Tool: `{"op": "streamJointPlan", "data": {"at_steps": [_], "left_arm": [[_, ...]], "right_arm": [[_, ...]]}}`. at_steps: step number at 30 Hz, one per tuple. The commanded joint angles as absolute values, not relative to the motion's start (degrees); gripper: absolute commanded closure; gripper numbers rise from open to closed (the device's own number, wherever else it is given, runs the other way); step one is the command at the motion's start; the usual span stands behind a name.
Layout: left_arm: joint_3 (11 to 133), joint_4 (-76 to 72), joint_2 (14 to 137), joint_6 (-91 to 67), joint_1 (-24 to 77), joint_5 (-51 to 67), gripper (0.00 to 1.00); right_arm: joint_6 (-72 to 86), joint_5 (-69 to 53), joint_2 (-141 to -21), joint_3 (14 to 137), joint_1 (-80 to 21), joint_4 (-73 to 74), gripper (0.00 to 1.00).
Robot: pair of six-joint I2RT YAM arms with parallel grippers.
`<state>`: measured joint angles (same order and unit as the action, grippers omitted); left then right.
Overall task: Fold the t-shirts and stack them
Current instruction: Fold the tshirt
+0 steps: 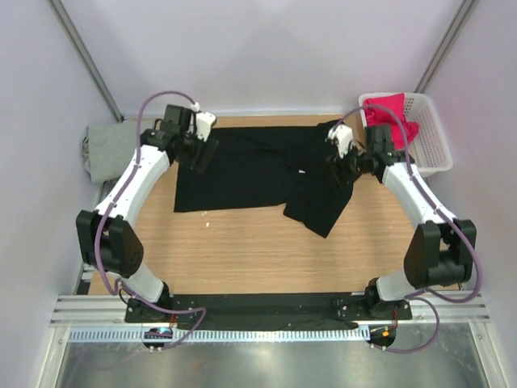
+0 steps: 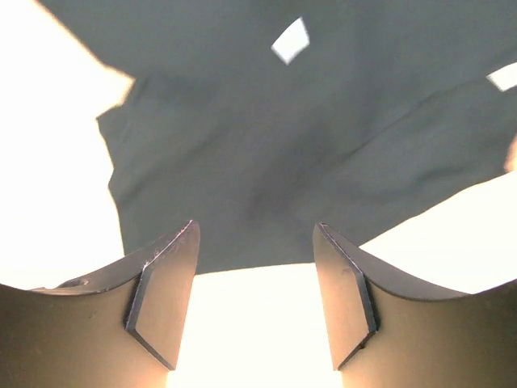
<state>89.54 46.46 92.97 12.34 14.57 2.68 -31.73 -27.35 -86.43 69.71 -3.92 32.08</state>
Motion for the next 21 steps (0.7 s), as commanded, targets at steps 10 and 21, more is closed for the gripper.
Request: {"op": "streamJointPlan", "data": {"at_steps": [10, 21], "left_arm": [[70.8, 44.6, 92.4, 16.2, 13.9, 1.5, 0.2], [68.8, 41.4, 92.0, 12.6, 14.0, 2.5, 0.21]], "right_arm": [[-53.8, -27.0, -62.5, 43.2, -12.8, 37.9, 0.36], [-56.0, -25.2, -66.7, 42.5, -19.2, 37.4, 0.37]]}}
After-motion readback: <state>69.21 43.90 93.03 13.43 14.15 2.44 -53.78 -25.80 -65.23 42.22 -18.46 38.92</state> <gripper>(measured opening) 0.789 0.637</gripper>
